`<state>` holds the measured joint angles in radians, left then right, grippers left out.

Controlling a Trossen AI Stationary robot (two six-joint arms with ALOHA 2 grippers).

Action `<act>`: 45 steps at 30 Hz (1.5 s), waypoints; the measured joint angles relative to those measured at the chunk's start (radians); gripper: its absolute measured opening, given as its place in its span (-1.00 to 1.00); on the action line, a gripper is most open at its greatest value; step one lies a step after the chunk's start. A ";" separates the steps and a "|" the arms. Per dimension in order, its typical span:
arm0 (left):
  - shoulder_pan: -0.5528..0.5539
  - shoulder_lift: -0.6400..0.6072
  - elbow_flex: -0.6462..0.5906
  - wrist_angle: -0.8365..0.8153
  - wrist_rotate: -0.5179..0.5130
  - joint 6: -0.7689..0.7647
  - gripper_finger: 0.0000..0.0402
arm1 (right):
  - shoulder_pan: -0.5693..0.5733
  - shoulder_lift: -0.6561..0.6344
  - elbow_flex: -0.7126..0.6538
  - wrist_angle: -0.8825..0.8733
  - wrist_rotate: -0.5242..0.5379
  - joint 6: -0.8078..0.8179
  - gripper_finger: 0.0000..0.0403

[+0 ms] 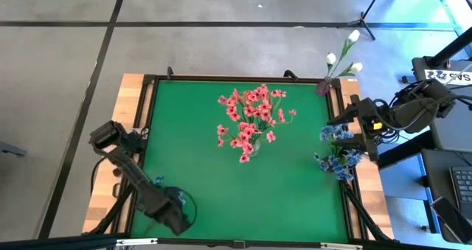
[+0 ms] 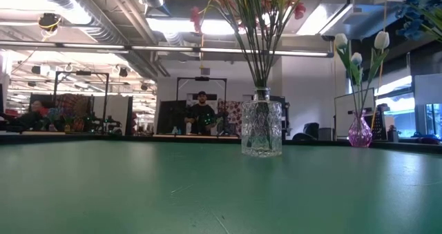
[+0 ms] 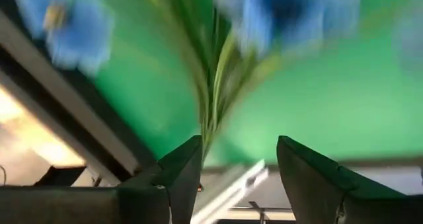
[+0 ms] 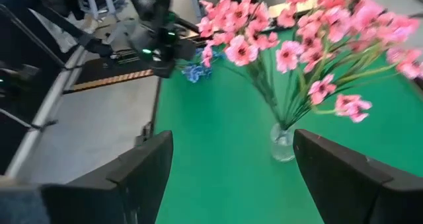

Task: Sort flowers into vase by color
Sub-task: Put the blue flowers into the red vase

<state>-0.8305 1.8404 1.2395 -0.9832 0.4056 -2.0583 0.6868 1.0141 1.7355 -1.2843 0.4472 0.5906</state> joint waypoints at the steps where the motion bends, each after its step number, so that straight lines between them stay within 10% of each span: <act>1: 0.014 0.000 -0.030 0.024 0.004 0.026 -0.06 | 0.000 -0.002 0.000 -0.001 -0.015 0.009 0.55; 12: 0.055 -0.006 -0.228 0.209 0.069 0.074 -0.19 | 0.000 -0.002 0.000 0.000 -0.091 0.098 0.55; 21: 0.056 -0.024 -0.228 0.198 -0.040 0.113 -0.93 | 0.000 -0.007 0.000 0.011 -0.013 0.080 0.55; 31: 0.072 -0.181 -0.010 -0.163 -0.577 0.216 -0.94 | 0.000 -0.035 0.000 0.089 0.121 0.011 0.55; 45: 0.083 -0.205 0.530 -0.066 -1.210 0.823 -0.95 | 0.000 -0.037 0.000 0.240 0.177 -0.102 0.55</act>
<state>-0.7479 1.6354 1.7698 -1.0491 -0.8046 -1.2356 0.6868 0.9771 1.7355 -1.0442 0.6243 0.4885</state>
